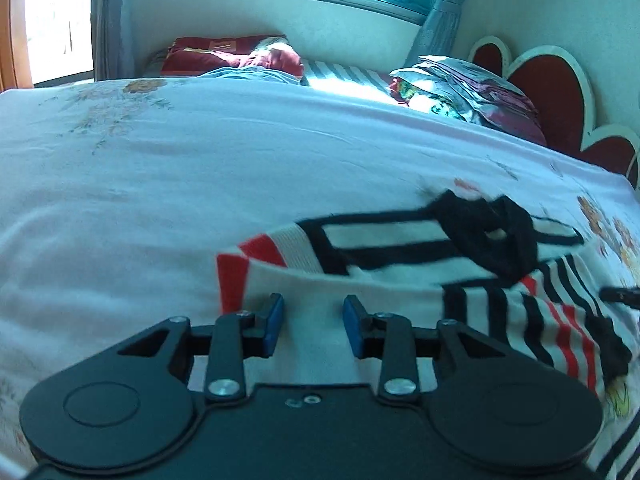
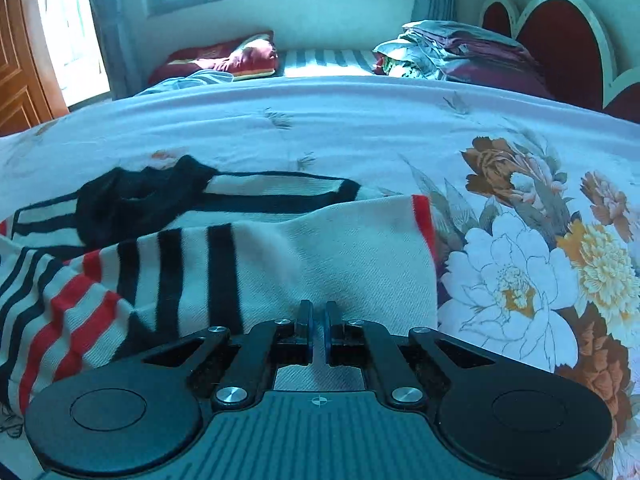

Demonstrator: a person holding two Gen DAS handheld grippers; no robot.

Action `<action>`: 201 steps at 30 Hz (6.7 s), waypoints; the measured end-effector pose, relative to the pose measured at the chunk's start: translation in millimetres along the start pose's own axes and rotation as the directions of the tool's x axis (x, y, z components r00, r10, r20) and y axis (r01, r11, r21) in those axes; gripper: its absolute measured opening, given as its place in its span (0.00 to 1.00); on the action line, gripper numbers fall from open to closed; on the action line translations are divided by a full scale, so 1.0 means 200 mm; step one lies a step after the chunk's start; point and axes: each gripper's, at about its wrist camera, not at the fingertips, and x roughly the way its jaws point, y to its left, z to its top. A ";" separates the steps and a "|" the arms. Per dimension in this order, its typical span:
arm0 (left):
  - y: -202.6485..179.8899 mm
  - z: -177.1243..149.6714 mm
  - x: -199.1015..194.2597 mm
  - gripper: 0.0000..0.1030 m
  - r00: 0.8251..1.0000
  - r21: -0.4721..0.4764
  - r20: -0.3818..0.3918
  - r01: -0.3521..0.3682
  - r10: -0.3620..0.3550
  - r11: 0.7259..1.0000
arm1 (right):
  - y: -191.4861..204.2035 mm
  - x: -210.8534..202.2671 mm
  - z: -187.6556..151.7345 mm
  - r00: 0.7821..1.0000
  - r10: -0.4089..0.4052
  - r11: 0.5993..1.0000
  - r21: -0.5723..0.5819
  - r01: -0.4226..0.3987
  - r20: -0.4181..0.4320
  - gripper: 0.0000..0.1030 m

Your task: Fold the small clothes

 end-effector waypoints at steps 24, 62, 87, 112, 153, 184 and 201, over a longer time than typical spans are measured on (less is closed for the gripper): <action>-0.30 -0.12 0.03 0.55 0.990 0.270 0.042 -0.144 0.138 0.952 | 0.48 -0.09 -0.16 0.999 -0.045 0.978 -0.203 0.048 0.022 0.31; -0.35 -0.56 -0.36 0.56 0.997 0.201 0.045 -0.065 0.057 0.977 | 0.46 -0.30 -0.38 0.998 0.001 0.996 -0.092 0.006 0.066 0.41; -0.46 -0.60 -0.50 0.79 0.981 0.224 0.100 -0.185 0.166 0.957 | 0.54 -0.45 -0.41 0.995 -0.038 0.984 -0.173 0.054 0.092 0.41; -0.39 -1.42 -1.16 0.58 0.996 -0.078 -0.018 -0.093 0.092 0.993 | -0.22 -1.09 -1.20 0.984 0.179 0.978 0.110 -0.177 -0.005 0.54; -0.26 -1.66 -1.24 0.04 0.980 -0.424 0.090 0.198 -0.176 0.884 | -0.48 -1.17 -1.46 0.833 0.553 0.777 0.346 -0.526 0.026 0.05; -0.11 -0.42 -0.82 0.04 0.934 -0.360 0.317 0.281 -0.167 0.890 | -0.38 -0.82 -0.04 0.840 0.443 0.827 0.220 -0.518 0.313 0.05; 0.00 -0.14 -0.12 0.04 0.988 -0.358 0.078 0.156 -0.137 0.921 | -0.42 0.04 0.19 0.908 0.408 0.820 0.397 -0.411 0.097 0.05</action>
